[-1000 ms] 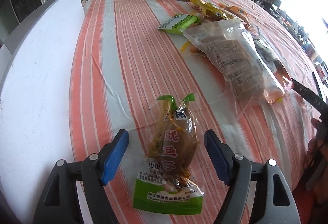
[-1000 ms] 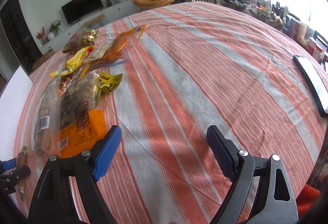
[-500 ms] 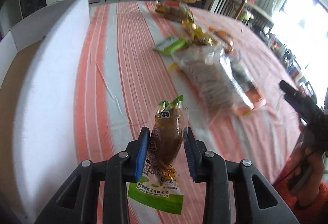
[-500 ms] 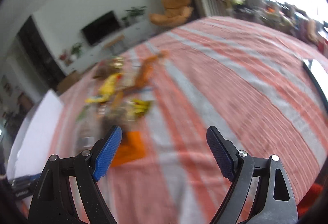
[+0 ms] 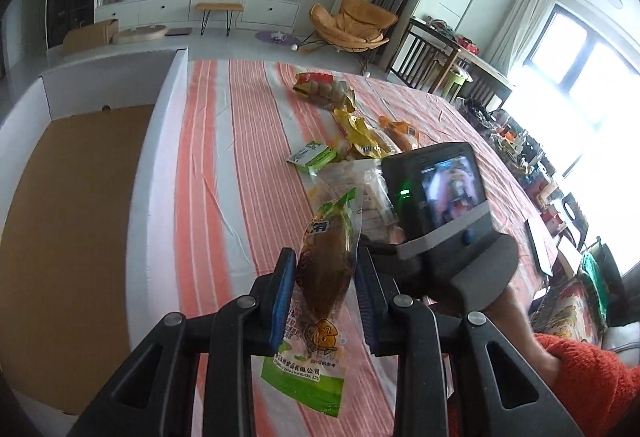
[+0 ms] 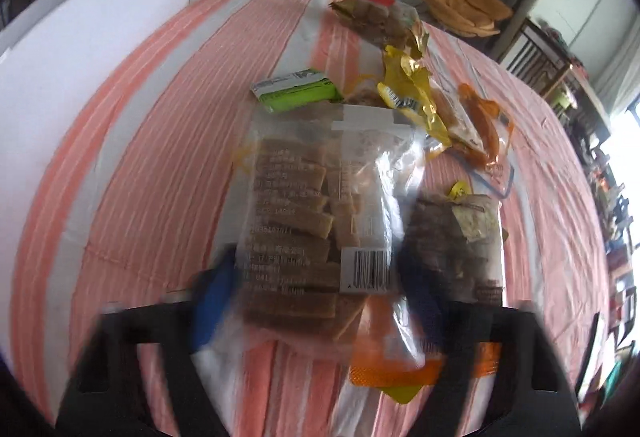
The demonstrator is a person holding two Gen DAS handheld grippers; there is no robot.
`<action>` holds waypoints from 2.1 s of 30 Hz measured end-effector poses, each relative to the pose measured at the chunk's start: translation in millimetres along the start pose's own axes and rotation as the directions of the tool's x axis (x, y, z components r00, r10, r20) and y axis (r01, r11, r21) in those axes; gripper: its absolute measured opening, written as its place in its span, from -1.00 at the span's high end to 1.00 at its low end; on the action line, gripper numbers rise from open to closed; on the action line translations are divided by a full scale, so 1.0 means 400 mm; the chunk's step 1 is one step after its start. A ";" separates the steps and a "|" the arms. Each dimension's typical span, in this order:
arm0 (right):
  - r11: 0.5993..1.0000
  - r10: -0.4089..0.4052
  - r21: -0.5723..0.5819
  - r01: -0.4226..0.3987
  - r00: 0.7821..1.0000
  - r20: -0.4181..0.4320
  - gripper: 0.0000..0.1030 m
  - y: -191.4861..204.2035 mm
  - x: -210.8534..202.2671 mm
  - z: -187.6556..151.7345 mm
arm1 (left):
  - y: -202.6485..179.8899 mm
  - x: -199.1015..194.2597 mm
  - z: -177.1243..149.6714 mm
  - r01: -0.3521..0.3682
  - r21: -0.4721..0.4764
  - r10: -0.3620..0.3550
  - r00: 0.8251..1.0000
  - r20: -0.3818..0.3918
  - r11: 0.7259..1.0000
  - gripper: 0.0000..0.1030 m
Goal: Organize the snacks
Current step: 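Grasp the clear bag of brown cake bars with the right gripper while the left holds the fish packet, then lift both held snack packets and carry them toward the white box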
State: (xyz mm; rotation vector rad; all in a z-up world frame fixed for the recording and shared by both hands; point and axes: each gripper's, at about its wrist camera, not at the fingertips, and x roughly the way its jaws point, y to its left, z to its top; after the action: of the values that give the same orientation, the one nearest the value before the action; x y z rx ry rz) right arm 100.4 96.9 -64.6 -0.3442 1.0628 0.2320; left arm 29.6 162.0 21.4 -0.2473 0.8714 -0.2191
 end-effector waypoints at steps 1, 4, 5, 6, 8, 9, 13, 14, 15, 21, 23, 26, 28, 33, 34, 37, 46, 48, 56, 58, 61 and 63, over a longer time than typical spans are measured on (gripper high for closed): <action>1.000 0.020 0.013 -0.020 1.000 -0.002 -0.13 -0.021 -0.007 -0.003 | -0.001 -0.001 0.001 0.004 0.002 -0.004 1.000 0.001 1.000 0.45; 0.994 0.090 0.060 -0.090 0.996 0.009 -0.13 -0.077 -0.038 -0.012 | -0.005 -0.003 0.002 0.020 -0.003 -0.020 1.000 0.005 1.000 0.47; 0.986 0.131 0.099 -0.134 0.991 0.032 -0.13 -0.112 -0.056 -0.016 | -0.010 -0.004 0.005 0.030 -0.005 -0.029 1.000 0.009 1.000 0.48; 0.977 0.163 0.132 -0.169 0.985 0.057 -0.13 -0.146 -0.075 -0.018 | -0.015 -0.004 0.004 0.034 -0.004 -0.034 0.999 0.009 0.999 0.48; 0.950 0.236 0.183 -0.254 0.965 0.114 -0.13 -0.205 -0.110 -0.016 | -0.026 -0.002 0.008 0.045 -0.002 -0.045 0.999 0.006 0.999 0.50; 0.925 0.293 0.207 -0.320 0.944 0.149 -0.13 -0.235 -0.130 -0.014 | -0.031 -0.003 0.010 0.054 -0.001 -0.054 0.999 0.005 0.999 0.50; 0.865 0.385 0.257 -0.431 0.899 0.210 -0.14 -0.328 -0.171 -0.034 | -0.045 -0.006 0.014 0.073 -0.003 -0.073 0.997 0.007 0.997 0.51; 0.851 0.400 0.272 -0.449 0.890 0.217 -0.14 -0.354 -0.170 -0.041 | -0.048 -0.006 0.013 0.076 -0.002 -0.076 0.997 0.007 0.997 0.51; 0.828 0.424 0.294 -0.477 0.877 0.227 -0.14 -0.389 -0.164 -0.049 | -0.050 -0.002 0.013 0.076 -0.003 -0.076 0.997 0.008 0.997 0.51; 0.669 0.551 0.382 -0.637 0.771 0.321 -0.14 -0.498 -0.154 -0.131 | -0.057 -0.004 0.016 0.091 0.001 -0.091 0.996 0.018 0.996 0.51; 0.718 0.491 0.393 -0.575 0.818 0.299 -0.14 -0.529 -0.158 -0.153 | -0.062 -0.011 0.020 0.099 0.010 -0.099 0.995 0.029 0.995 0.51; 0.626 0.559 0.403 -0.667 0.745 0.365 -0.14 -0.585 -0.141 -0.184 | -0.068 -0.019 0.020 0.102 0.022 -0.103 0.994 0.037 0.995 0.51; 0.569 0.589 0.417 -0.708 0.706 0.393 -0.14 -0.603 -0.126 -0.202 | -0.066 -0.025 0.020 0.108 0.024 -0.109 0.993 0.043 0.994 0.51; 0.400 0.661 0.404 -0.823 0.564 0.495 -0.14 -0.659 -0.094 -0.232 | -0.055 -0.049 0.024 0.124 0.014 -0.125 0.990 0.067 0.992 0.51; 0.428 0.649 0.396 -0.813 0.581 0.492 -0.14 -0.643 -0.106 -0.240 | -0.053 -0.057 0.023 0.126 0.011 -0.127 0.989 0.074 0.992 0.51; 0.558 0.611 0.351 -0.752 0.658 0.439 -0.14 -0.617 -0.144 -0.221 | -0.035 -0.097 0.029 0.147 -0.013 -0.145 0.983 0.109 0.989 0.51; 0.600 0.694 0.124 -0.790 0.591 0.410 -0.14 -0.253 -0.338 -0.054 | 0.157 -0.338 0.048 0.197 -0.159 -0.145 0.947 0.287 0.967 0.78; 0.563 0.744 0.072 -0.823 0.543 0.390 -0.14 -0.155 -0.371 0.013 | 0.217 -0.385 0.046 0.129 -0.190 -0.063 0.946 0.318 0.973 0.78; 0.470 0.815 -0.040 -0.882 0.416 0.404 -0.14 -0.116 -0.437 0.113 | 0.244 -0.433 0.011 0.072 -0.130 -0.034 0.961 0.273 0.989 -0.30; 0.519 0.777 -0.029 -0.854 0.458 0.432 -0.15 -0.160 -0.455 0.072 | 0.184 -0.401 -0.001 0.109 -0.069 -0.090 0.967 0.237 0.992 -0.61; 0.610 0.707 -0.018 -0.792 0.535 0.463 -0.15 -0.200 -0.486 0.001 | 0.064 -0.323 -0.023 0.176 0.070 -0.181 0.981 0.073 0.982 -0.61; 0.633 0.679 0.011 -0.774 0.563 0.471 -0.15 -0.221 -0.508 -0.055 | -0.036 -0.242 -0.077 0.138 0.202 -0.126 0.989 -0.073 0.970 -0.61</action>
State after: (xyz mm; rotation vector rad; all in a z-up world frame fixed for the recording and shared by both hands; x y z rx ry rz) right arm 18.1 2.8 119.4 0.3853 0.7194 0.9059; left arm -56.0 172.4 76.9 -0.1046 0.8851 -0.4410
